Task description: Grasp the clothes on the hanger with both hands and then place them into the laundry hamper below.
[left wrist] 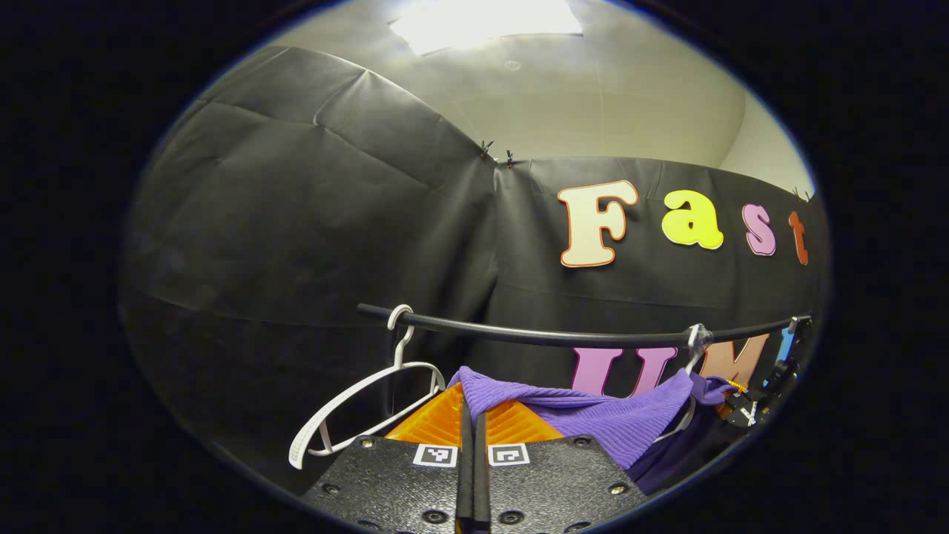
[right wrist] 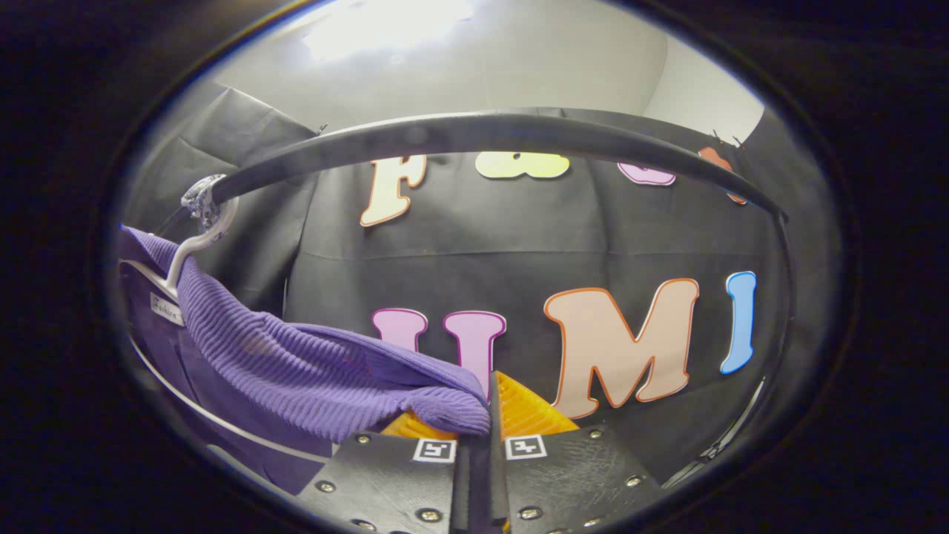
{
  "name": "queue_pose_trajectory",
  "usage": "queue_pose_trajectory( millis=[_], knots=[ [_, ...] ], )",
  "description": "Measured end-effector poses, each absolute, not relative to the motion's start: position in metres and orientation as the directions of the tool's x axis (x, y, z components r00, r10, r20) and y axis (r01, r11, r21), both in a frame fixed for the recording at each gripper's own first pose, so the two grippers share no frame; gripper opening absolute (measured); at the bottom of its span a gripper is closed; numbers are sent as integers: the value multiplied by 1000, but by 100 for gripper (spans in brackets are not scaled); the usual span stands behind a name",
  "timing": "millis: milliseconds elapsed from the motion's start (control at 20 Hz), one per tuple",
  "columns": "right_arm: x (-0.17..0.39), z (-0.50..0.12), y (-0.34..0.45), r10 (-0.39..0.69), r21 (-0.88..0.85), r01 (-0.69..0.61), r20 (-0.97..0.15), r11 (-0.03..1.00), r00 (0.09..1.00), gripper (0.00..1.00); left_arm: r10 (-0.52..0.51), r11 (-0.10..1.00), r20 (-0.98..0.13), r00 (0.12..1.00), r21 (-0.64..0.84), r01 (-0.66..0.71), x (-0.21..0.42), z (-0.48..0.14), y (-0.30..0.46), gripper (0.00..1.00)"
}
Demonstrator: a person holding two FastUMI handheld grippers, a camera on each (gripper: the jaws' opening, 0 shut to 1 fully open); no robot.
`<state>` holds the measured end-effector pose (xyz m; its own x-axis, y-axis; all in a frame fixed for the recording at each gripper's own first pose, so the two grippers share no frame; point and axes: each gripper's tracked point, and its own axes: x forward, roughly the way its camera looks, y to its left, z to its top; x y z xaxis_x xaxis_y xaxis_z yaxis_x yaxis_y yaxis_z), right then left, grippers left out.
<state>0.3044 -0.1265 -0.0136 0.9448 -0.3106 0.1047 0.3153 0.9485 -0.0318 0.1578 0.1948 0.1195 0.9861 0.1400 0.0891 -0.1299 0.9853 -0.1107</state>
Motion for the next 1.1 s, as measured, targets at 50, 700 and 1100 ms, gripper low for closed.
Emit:
queue_pose_trajectory(
  millis=[50,700,1100],
  knots=[
    [306,-12,-127,-310,-25,315,107,949,945,10,128,987,79,989,-106,-119,159,118,195,3],
    [332,-4,-127,-300,58,295,147,954,943,10,22,995,59,998,-99,-16,173,127,195,0],
    [363,-29,-131,-250,5,252,136,968,959,10,-32,995,-42,999,-99,28,184,97,190,1]
  ],
)
